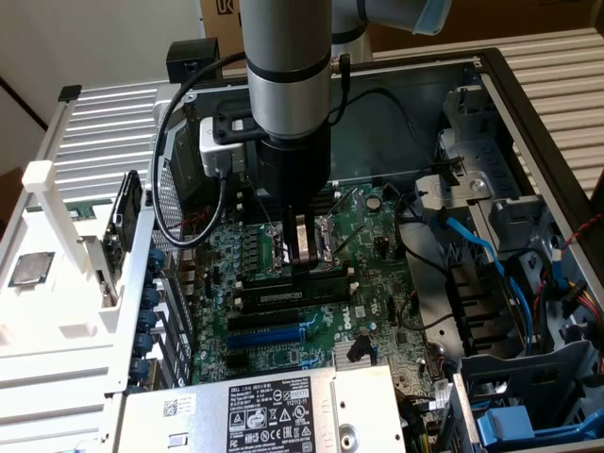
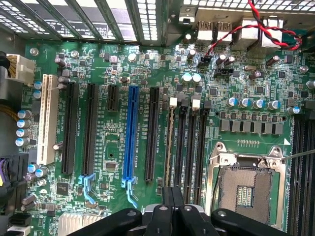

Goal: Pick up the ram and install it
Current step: 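Press down the ram until it locks into place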

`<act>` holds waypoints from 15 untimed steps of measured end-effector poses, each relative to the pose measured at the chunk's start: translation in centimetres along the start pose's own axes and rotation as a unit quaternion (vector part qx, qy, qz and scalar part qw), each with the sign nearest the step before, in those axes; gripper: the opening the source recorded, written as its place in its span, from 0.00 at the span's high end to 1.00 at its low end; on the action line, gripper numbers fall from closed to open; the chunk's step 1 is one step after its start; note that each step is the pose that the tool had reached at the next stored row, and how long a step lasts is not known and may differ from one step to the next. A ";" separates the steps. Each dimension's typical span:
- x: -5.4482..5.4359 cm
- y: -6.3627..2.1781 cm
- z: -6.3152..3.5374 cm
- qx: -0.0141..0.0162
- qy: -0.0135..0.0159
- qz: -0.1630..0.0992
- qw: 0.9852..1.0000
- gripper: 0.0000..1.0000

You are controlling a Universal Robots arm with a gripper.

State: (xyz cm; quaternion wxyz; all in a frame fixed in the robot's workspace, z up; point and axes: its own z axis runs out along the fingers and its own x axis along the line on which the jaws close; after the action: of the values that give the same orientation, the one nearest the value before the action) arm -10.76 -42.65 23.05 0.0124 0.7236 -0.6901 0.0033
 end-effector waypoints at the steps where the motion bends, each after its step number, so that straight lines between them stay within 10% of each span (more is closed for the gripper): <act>1: 0.0 0.00 0.00 0.000 0.000 0.000 1.000 0.90; 15: 0.0 0.00 0.23 0.000 0.000 0.000 1.000 0.90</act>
State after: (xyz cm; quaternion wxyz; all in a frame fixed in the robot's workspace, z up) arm -10.76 -42.65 22.81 0.0122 0.7236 -0.6901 0.0033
